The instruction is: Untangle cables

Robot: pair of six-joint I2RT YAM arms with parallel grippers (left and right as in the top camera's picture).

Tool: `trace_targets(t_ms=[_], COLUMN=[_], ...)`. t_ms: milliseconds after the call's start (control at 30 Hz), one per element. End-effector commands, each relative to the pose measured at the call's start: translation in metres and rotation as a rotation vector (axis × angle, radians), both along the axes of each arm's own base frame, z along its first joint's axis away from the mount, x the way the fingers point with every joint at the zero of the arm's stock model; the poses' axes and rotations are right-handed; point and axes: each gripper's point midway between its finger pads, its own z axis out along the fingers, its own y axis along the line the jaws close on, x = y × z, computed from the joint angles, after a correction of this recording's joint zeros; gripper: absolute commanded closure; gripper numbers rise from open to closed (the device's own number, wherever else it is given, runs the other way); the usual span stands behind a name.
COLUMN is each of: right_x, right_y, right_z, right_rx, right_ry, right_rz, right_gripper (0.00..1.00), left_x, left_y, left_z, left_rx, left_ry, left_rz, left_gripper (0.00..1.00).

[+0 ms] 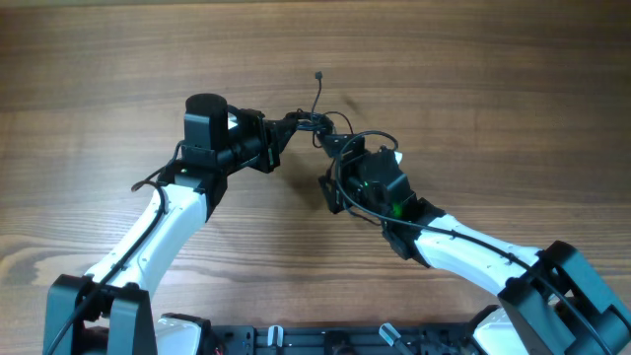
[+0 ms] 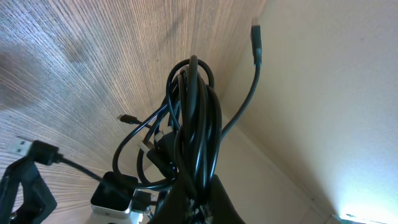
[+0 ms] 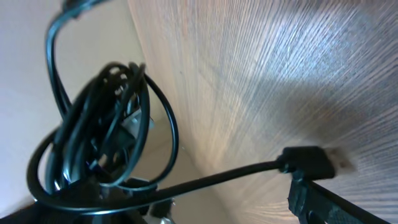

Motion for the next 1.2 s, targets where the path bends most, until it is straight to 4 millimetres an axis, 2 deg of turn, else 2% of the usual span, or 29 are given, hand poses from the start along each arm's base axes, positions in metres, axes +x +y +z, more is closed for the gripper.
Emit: trace_targets(t_ms=[0, 133, 300, 400, 533, 567, 600, 667, 733, 767, 800, 867, 933, 1033, 1167], right_x=[0.004, 0.003, 0.003, 0.007, 0.016, 0.018, 0.017, 0.012, 0.009, 0.008, 0.008, 0.011, 0.017, 0.026, 0.039], right_y=[-0.005, -0.005, -0.005, -0.007, -0.019, -0.023, -0.024, -0.028, -0.031, -0.033, -0.033, -0.036, -0.046, -0.061, -0.083], right_z=[-0.005, -0.008, -0.020, -0.022, -0.022, -0.022, -0.024, -0.034, -0.041, -0.044, -0.044, -0.044, -0.044, -0.043, -0.042], right_rx=[0.004, -0.001, 0.045, 0.044, 0.015, 0.004, -0.007, -0.115, -0.221, -0.328, -0.363, -0.403, -0.444, -0.484, -0.545], right_ry=[0.027, 0.037, 0.111, 0.101, 0.073, 0.065, 0.068, 0.048, 0.009, -0.051, -0.076, -0.105, -0.126, -0.142, -0.170], right_rz=[-0.060, -0.058, -0.101, -0.122, -0.200, -0.217, -0.217, -0.168, -0.106, -0.035, -0.010, 0.010, -0.001, -0.023, -0.040], right_gripper=[0.00, 0.02, 0.07, 0.23, 0.41, 0.53, 0.59, 0.75, 0.81, 0.82, 0.82, 0.81, 0.79, 0.75, 0.49], left_x=[0.000, -0.001, -0.014, -0.022, -0.029, -0.030, -0.028, -0.010, 0.011, 0.024, 0.031, 0.036, 0.036, 0.032, 0.027], left_y=[-0.004, -0.007, -0.035, -0.049, -0.058, -0.059, -0.058, -0.050, -0.034, -0.017, -0.005, 0.010, 0.021, 0.022, 0.018], left_z=[0.011, 0.011, 0.014, 0.015, 0.016, 0.017, 0.019, 0.039, 0.069, 0.093, 0.105, 0.116, 0.115, 0.114, 0.114], left_rx=[-0.023, -0.033, -0.111, -0.126, -0.129, -0.133, -0.136, -0.168, -0.198, -0.201, -0.188, -0.157, -0.098, -0.032, 0.087], left_ry=[-0.014, -0.001, 0.084, 0.101, 0.102, 0.103, 0.093, -0.014, -0.175, -0.312, -0.400, -0.491, -0.559, -0.641, -0.797], left_rz=[-0.014, -0.014, -0.028, -0.056, -0.087, -0.093, -0.089, -0.066, -0.033, -0.007, 0.005, 0.004, -0.032, -0.095, -0.182], left_gripper=[0.96, 0.96, 0.96, 0.96, 0.96, 0.96, 0.96, 0.96, 0.96, 0.96, 0.96, 0.96, 0.96, 0.96, 0.96])
